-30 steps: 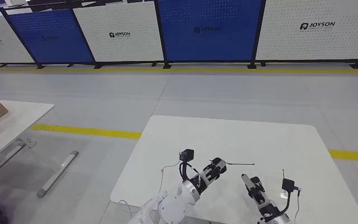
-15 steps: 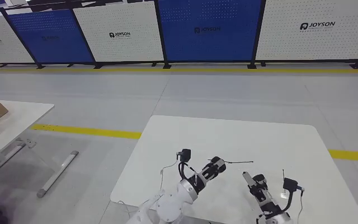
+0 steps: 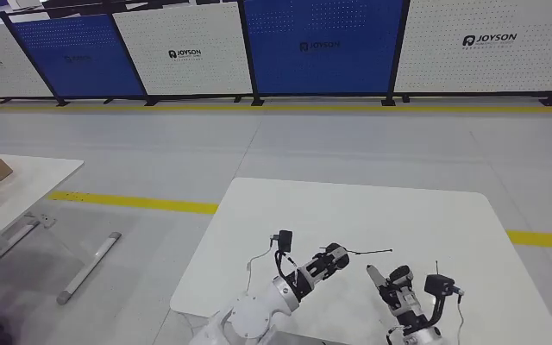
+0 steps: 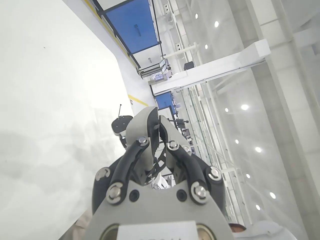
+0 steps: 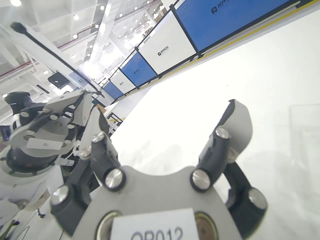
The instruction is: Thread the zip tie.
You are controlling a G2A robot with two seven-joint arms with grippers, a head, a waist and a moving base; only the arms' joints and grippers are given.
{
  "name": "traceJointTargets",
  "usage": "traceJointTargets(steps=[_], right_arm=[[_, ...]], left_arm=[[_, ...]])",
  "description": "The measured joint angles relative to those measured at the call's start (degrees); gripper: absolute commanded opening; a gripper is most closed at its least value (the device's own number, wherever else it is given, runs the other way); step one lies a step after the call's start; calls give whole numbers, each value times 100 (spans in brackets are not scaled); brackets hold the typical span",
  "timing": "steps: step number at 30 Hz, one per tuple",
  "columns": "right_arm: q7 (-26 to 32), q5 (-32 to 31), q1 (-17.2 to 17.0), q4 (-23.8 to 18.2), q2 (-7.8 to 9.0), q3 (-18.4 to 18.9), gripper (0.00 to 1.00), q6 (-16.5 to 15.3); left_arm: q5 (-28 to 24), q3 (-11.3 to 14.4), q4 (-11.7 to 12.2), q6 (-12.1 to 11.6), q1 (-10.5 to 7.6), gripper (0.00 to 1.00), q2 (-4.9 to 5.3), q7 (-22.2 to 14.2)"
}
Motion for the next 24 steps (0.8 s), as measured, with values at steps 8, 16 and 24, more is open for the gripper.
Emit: traceJointTargets(steps=[8,16,24], right_arm=[[-1,-325,132,156,-43,-161,100,197],[-130,-279,147,166,-55,-149,100,52],[-327,-553,191,265,-93,-236,42,-11]], left_arm=[[-106,157,118,4,-157,0,-46,217],[-44,183,149,52,-165,0,-48,274],[43,293,189,76,-211,0,-65,377]])
